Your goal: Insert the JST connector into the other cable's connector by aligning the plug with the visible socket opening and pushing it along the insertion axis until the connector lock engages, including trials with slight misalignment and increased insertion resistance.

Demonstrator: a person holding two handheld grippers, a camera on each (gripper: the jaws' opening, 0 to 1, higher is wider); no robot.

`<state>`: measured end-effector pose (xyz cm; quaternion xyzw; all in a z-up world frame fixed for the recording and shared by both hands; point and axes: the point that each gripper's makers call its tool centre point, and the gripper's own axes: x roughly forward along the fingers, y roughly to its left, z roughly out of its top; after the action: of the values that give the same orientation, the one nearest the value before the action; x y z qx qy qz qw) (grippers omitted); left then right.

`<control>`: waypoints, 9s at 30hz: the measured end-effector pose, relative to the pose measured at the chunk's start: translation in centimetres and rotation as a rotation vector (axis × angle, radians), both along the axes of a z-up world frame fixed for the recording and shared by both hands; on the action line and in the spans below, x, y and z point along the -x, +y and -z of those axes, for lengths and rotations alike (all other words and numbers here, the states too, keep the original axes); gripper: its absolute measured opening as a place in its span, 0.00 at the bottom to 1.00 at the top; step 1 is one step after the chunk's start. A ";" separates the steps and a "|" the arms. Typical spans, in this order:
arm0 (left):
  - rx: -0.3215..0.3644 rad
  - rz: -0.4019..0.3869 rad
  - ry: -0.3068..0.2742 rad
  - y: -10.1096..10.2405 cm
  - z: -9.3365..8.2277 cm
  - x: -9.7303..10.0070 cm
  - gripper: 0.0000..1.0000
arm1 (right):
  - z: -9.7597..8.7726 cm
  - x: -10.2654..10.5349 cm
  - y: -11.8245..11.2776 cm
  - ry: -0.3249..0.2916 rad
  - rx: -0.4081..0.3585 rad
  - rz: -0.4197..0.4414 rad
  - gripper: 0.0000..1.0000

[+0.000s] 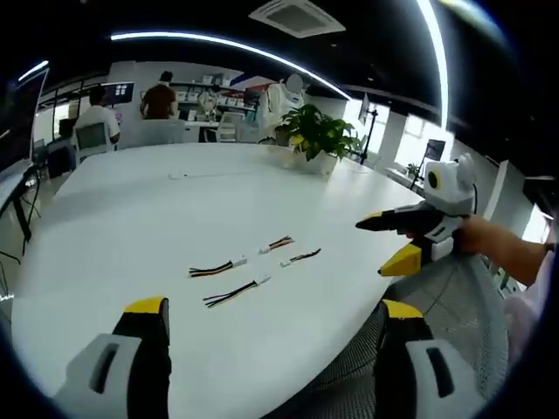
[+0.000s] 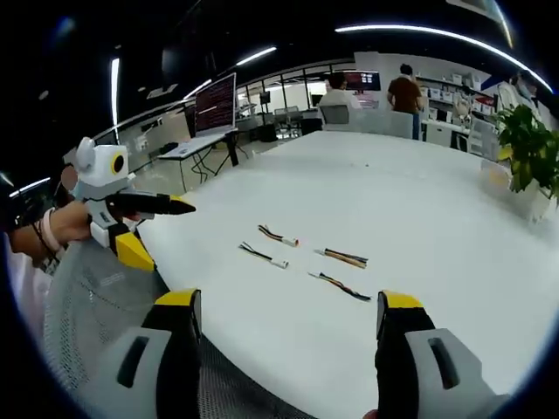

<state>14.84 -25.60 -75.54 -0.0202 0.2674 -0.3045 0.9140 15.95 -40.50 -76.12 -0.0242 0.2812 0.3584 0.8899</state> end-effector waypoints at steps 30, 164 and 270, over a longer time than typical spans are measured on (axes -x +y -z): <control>-0.013 0.012 0.004 -0.1 0.1 -0.1 0.98 | 0.2 0.0 0.1 0.007 0.007 -0.010 0.80; 0.270 0.378 -0.024 -0.1 0.4 -8.0 0.66 | -1.2 -7.7 -0.3 -0.054 -0.163 -0.386 0.52; 0.195 0.651 -0.149 -4.3 8.3 -13.4 0.23 | 8.3 -11.7 5.3 -0.126 -0.154 -0.725 0.13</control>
<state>28.20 -29.86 -83.83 0.0014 0.1619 -0.6048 0.7797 27.66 -35.21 -84.41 -0.0772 0.1715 0.6682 0.7198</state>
